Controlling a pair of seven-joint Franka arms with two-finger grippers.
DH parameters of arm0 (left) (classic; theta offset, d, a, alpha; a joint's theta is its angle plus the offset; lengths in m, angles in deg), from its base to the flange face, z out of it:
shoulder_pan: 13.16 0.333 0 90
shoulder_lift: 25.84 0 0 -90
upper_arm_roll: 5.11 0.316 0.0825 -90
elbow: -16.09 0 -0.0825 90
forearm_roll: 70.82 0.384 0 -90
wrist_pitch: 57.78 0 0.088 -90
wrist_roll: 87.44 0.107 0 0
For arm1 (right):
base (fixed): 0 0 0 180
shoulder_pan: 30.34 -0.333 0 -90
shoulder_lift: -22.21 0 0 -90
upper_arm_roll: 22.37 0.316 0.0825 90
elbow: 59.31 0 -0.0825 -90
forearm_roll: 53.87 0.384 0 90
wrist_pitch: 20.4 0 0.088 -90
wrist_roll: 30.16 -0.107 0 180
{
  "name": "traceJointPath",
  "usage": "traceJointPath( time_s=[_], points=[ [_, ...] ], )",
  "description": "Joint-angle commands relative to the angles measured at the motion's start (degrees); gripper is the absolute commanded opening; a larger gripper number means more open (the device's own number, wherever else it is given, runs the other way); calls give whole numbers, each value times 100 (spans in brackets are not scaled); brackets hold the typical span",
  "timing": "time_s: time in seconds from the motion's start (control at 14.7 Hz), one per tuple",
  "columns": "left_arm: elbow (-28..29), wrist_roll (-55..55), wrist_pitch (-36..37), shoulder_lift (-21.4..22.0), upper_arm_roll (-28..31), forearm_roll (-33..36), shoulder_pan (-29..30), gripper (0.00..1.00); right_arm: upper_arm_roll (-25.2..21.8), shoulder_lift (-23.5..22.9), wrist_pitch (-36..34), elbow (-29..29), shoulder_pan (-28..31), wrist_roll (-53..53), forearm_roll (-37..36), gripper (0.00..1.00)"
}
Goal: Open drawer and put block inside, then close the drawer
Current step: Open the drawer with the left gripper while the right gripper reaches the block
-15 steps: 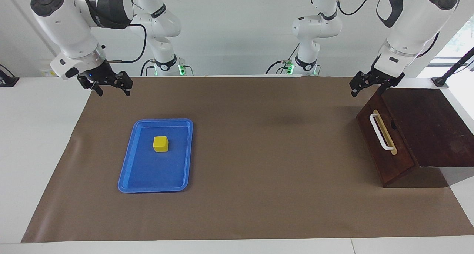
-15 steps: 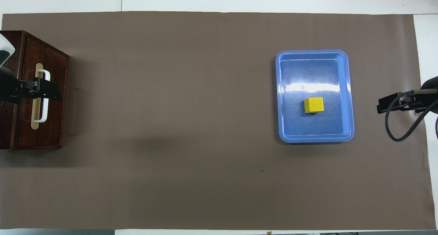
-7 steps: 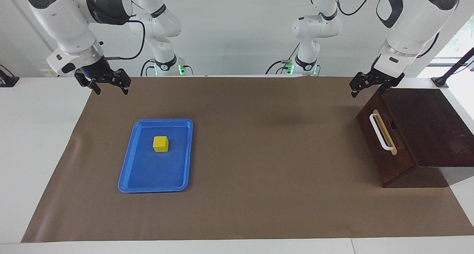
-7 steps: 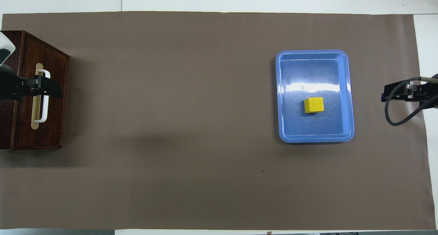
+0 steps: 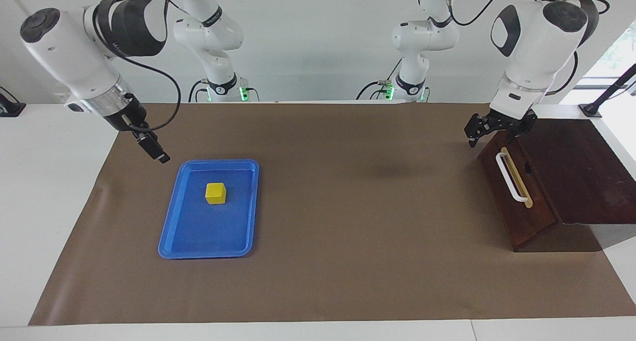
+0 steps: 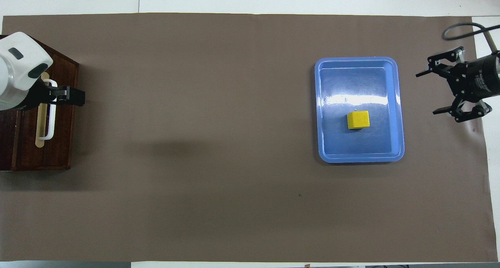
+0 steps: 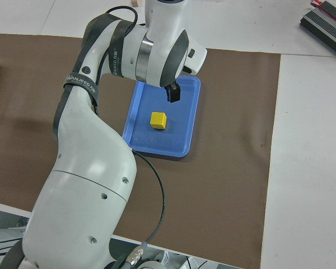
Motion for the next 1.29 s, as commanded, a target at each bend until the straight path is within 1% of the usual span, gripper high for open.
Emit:
traceJointPath(
  time_s=[0.0, 0.07, 0.2, 0.34, 0.48, 0.61, 0.75, 0.82, 0.95, 1.22],
  points=[
    [224, 35, -479, -150, 63, 512, -148, 100, -3, -388, 51, 42, 342, -1193, 1070, 100],
    [277, 44, -637, -281, 63, 731, -140, 100, -3, -415, 156, -125, 438, -1248, 1361, 100],
    [531, 245, -1102, -414, 72, 1083, -78, 100, -3, -397, 463, -486, 509, -1249, 1644, 100],
    [769, 307, -1525, -502, 72, 1207, 71, 100, -3, -388, 455, -741, 475, -1170, 1662, 100],
    [910, 526, -1841, -660, 72, 1540, 220, 100, 6, -493, 447, -996, 474, -715, 1706, 100],
    [1068, 589, -2281, -704, 72, 1559, 466, 100, 6, -704, 447, -1137, 518, -267, 1925, 100],
    [1304, 598, -2606, -696, 63, 1559, 616, 100, 6, -792, 560, -1356, 527, 59, 2066, 100],
    [1445, 598, -2773, -695, 72, 1559, 660, 100, 6, -932, 578, -1366, 536, 226, 2154, 100],
    [1508, 598, -2827, -695, 63, 1559, 687, 100, -3, -1003, 605, -1410, 571, 307, 2172, 100],
    [1604, 554, -2942, -801, 63, 1559, 669, 100, 6, -1118, 903, -1498, 606, 394, 2286, 100]
  ],
)
